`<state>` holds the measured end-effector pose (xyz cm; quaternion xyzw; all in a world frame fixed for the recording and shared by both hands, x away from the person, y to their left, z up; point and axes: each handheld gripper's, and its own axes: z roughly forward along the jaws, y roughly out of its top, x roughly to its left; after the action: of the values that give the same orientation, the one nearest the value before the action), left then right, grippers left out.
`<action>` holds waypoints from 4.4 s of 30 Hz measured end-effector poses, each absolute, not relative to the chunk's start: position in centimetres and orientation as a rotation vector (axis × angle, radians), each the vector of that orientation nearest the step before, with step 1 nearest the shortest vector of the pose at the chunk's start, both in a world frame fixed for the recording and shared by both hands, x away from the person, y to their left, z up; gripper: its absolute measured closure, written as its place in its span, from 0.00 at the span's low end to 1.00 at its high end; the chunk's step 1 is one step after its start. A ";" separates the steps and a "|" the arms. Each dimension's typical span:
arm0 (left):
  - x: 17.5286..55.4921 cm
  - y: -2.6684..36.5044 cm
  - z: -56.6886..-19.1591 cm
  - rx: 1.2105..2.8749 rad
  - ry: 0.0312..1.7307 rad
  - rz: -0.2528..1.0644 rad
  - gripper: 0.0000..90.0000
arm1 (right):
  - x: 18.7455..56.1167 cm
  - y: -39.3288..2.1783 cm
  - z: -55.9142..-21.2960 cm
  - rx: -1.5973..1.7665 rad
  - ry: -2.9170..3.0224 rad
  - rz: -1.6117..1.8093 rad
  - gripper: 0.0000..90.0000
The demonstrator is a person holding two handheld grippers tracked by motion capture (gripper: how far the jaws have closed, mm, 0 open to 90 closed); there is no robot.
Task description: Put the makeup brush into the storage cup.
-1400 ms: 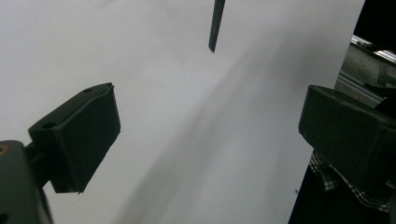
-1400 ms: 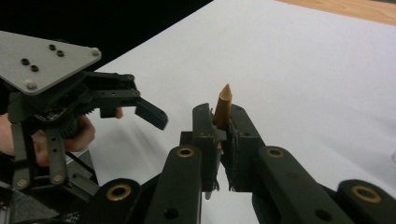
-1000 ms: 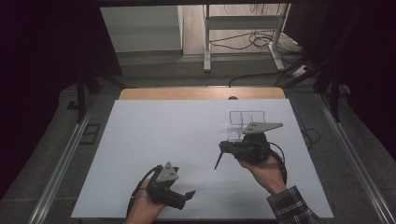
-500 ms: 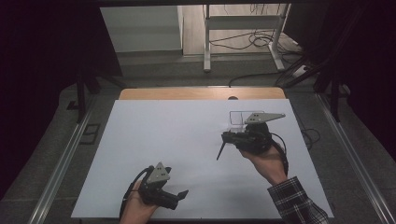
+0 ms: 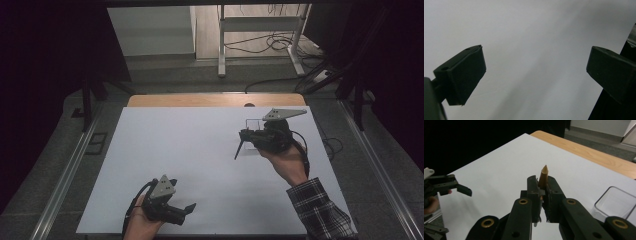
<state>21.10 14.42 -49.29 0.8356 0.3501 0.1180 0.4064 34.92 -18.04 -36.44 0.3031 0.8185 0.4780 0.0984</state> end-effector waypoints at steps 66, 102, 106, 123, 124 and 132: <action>20.8 15.3 -49.4 2.091 0.851 0.311 0.03 | 43.0 -19.9 -34.4 1.016 2.190 1.256 0.93; 20.7 15.2 -49.4 2.105 0.831 0.316 0.04 | 43.6 -20.1 -38.7 1.073 2.195 1.227 0.92; 20.7 15.1 -49.4 2.109 0.827 0.315 0.04 | 43.6 -20.1 -39.1 1.069 2.200 1.219 0.92; 20.6 15.0 -49.4 2.115 0.821 0.323 0.05 | 43.7 -19.8 -41.6 1.088 2.219 1.203 0.92; 20.6 15.0 -49.4 2.111 0.823 0.322 0.05 | 43.7 -19.8 -41.7 1.087 2.221 1.202 0.92; 20.6 15.0 -49.4 2.111 0.821 0.322 0.05 | 43.8 -19.6 -42.3 1.100 2.224 1.192 0.92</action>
<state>20.58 15.05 -49.41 0.8400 0.3267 0.1279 0.4139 43.80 -19.61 -42.27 0.3920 0.7927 0.4248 0.1935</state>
